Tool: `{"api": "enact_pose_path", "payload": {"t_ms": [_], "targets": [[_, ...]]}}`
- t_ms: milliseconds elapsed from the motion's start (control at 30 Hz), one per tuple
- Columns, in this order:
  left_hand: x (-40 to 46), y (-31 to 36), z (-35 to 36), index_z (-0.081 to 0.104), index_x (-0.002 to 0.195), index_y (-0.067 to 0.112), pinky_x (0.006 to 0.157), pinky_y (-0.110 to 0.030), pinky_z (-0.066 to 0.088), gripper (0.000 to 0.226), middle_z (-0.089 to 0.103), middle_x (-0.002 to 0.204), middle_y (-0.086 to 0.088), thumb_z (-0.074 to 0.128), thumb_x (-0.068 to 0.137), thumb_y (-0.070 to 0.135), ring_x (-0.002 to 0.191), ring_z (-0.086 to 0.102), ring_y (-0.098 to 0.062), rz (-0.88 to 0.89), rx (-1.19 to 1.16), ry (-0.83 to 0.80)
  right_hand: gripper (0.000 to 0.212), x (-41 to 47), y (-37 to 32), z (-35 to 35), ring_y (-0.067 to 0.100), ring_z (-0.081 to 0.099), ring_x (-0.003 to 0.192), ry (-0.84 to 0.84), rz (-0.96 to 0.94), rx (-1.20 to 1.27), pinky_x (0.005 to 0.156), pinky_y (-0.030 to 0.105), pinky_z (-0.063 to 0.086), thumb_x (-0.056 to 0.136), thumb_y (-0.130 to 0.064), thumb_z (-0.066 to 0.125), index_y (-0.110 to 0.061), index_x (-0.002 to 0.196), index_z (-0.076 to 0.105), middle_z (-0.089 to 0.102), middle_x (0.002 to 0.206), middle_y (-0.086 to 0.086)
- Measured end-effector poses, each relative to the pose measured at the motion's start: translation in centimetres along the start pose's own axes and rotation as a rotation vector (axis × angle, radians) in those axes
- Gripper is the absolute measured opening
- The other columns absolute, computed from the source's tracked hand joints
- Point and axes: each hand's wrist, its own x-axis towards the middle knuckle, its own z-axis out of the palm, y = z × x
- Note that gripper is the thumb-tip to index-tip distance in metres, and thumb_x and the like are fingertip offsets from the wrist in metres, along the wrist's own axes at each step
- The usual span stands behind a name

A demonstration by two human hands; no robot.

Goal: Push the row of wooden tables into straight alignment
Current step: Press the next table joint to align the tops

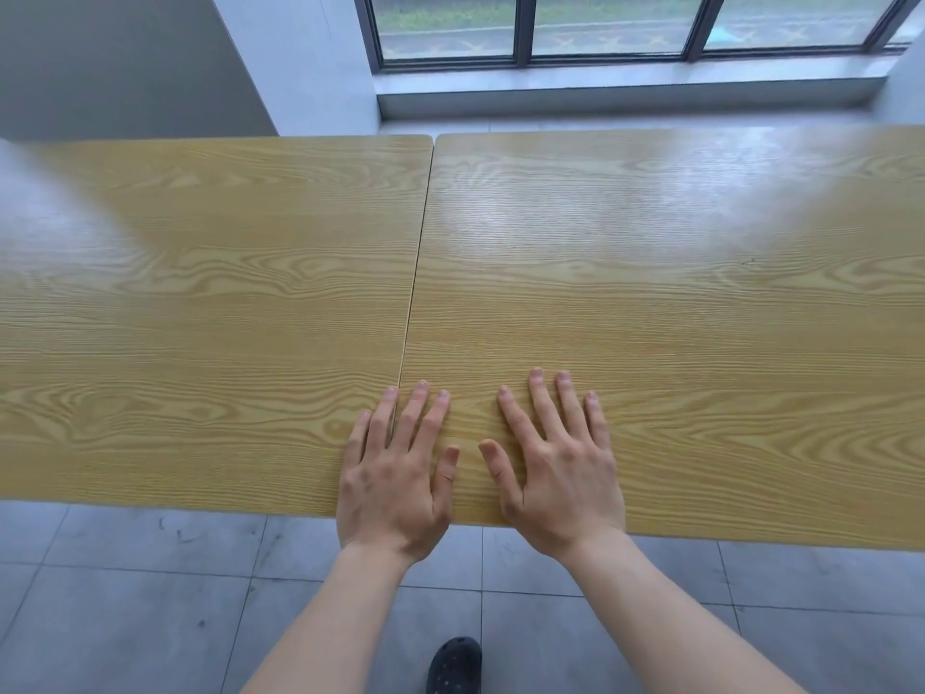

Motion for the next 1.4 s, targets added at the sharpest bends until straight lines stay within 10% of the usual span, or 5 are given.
{"api": "enact_pose_path", "payload": {"t_ms": [1400], "targets": [[-0.2, 0.1, -0.5, 0.041, 0.156, 0.031, 0.124, -0.048, 0.018, 0.068, 0.036, 0.166, 0.005, 0.019, 0.102, 0.068, 0.156, 0.024, -0.025, -0.022, -0.097, -0.028, 0.071, -0.5, -0.1, -0.6, 0.033, 0.022, 0.158, -0.037, -0.008, -0.047, 0.125, 0.057, 0.021, 0.103, -0.068, 0.023, -0.025, 0.154, 0.047, 0.036, 0.166, 0.012]]}}
